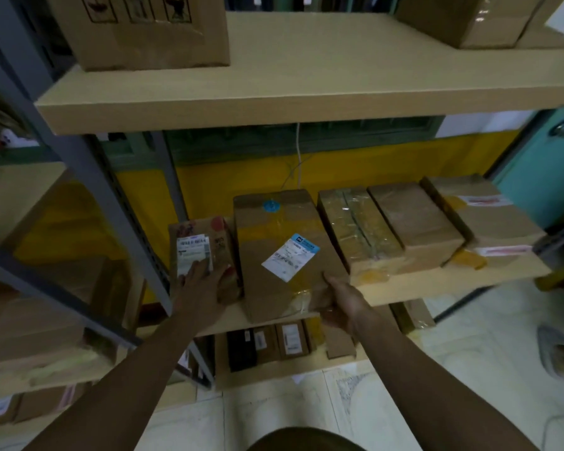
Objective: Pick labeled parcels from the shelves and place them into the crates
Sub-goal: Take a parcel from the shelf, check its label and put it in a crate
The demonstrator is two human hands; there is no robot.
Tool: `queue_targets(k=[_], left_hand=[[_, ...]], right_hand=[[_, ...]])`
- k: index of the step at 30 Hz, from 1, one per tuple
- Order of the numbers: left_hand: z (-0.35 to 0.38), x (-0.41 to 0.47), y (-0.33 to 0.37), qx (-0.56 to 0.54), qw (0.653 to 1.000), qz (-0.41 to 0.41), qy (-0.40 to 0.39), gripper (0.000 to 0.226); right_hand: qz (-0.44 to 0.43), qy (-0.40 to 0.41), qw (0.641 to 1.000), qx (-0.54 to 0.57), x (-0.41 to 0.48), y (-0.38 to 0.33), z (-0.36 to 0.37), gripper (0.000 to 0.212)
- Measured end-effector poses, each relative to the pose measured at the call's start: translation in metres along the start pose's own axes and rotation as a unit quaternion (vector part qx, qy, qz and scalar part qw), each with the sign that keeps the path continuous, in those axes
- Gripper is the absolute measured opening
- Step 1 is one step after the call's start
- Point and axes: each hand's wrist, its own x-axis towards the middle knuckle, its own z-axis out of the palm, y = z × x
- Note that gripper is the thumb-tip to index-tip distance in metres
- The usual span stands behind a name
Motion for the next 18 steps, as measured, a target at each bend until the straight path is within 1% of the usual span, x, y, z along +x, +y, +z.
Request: queue_targets(k=[2,4,7,9,12,14,16,18], left_hand=[[-0.003,-0.001,0.001,0.01,1.0,0.014,0.0,0.075],[-0.006,-0.003,0.0,0.011,0.999,0.027,-0.018,0.074],[-0.004,-0.002,-0.008,-0.003,0.999,0.037,-0.032,0.075],[-0.001,0.004,-0.016,-0.007,0.998,0.048,-0.043,0.076],[0.001,0.006,-0.022,-0.017,0.997,0.062,-0.046,0.078],[-0.009,0.005,-0.018,-0.043,0.997,0.053,-0.038,0.066],[-0.021,0.012,-0.012,-0.101,0.994,0.036,-0.012,0.05],[-0.032,0.023,-0.001,-0.138,0.99,0.021,0.012,0.045]], right_hand=[[-0.011,0.024,0.997,-0.067,-0.003,-0.002,-0.004,0.068],[-0.021,0.039,0.991,-0.123,-0.004,-0.001,-0.007,0.075],[-0.055,0.074,0.964,-0.248,-0.002,-0.001,-0.012,0.086],[-0.085,0.083,0.945,-0.306,-0.006,-0.004,-0.015,0.083],[-0.12,0.077,0.922,-0.36,-0.012,-0.008,-0.021,0.069],[-0.131,0.086,0.9,-0.407,-0.015,-0.013,-0.03,0.068],[-0.152,0.11,0.872,-0.453,-0.02,-0.023,-0.044,0.069],[-0.184,0.134,0.838,-0.495,-0.023,-0.037,-0.064,0.064]])
